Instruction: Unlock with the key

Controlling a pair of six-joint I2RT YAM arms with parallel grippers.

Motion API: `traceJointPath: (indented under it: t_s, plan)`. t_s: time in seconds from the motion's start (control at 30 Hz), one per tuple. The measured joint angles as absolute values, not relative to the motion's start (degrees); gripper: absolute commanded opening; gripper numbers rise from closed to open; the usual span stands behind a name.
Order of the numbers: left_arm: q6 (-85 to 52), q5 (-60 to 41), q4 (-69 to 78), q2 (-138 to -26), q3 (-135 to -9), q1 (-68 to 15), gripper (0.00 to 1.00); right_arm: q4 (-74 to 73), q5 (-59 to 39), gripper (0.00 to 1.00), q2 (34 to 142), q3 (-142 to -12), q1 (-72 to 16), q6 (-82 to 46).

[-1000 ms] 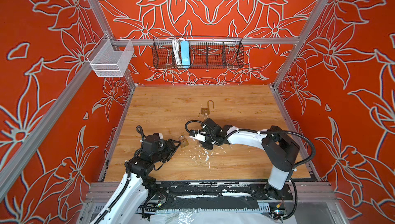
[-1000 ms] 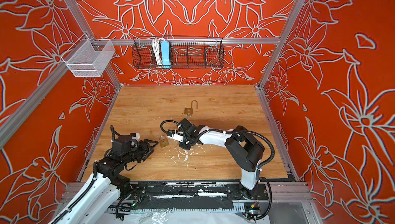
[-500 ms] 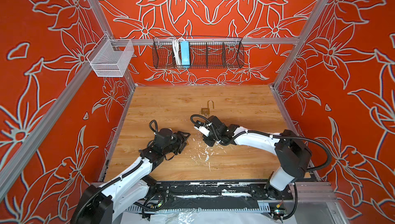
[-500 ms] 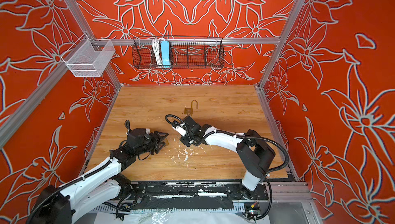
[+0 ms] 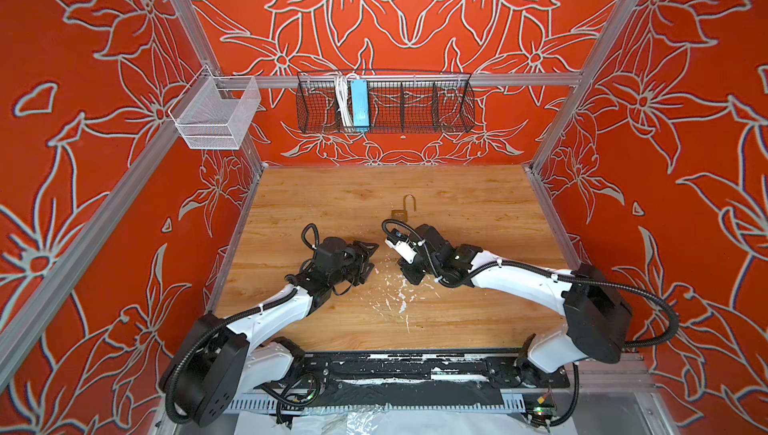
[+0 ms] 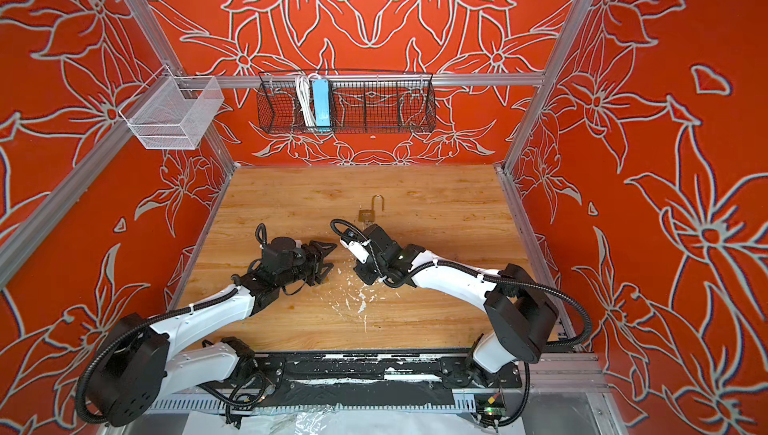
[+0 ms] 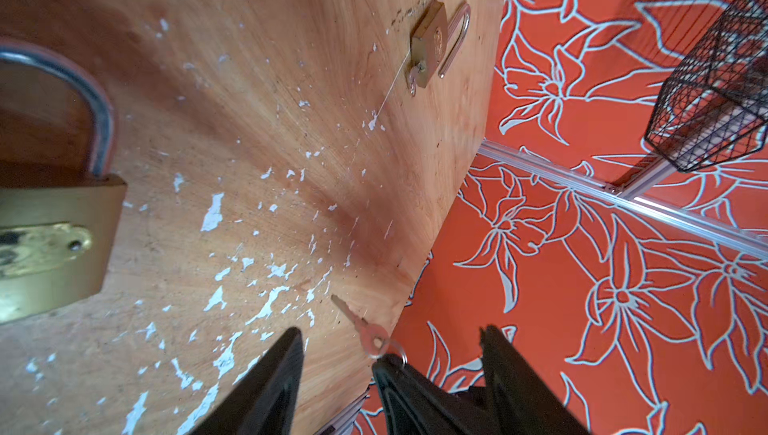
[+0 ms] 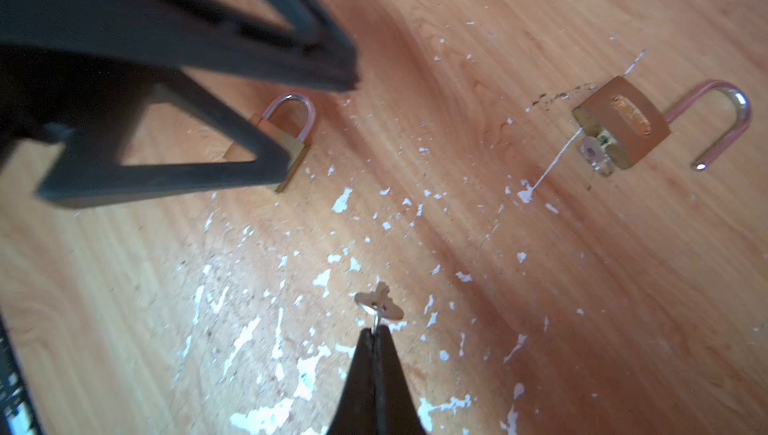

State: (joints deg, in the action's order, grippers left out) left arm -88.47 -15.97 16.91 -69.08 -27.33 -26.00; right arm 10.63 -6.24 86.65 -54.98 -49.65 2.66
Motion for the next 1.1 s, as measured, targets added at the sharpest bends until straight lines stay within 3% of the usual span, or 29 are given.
traceJointPath:
  t_s: [0.43,1.1]
  plan:
    - [-75.5,-34.4,28.6,-85.3,-33.7,-25.5,0.69,7.2,-14.0,0.0,77.6,-50.2,-49.9,7.8]
    - [-69.7,-42.3,22.1,-79.4,-33.3,-25.5,0.78,7.4,-11.4,0.0,79.4,-52.0,-49.9,11.7]
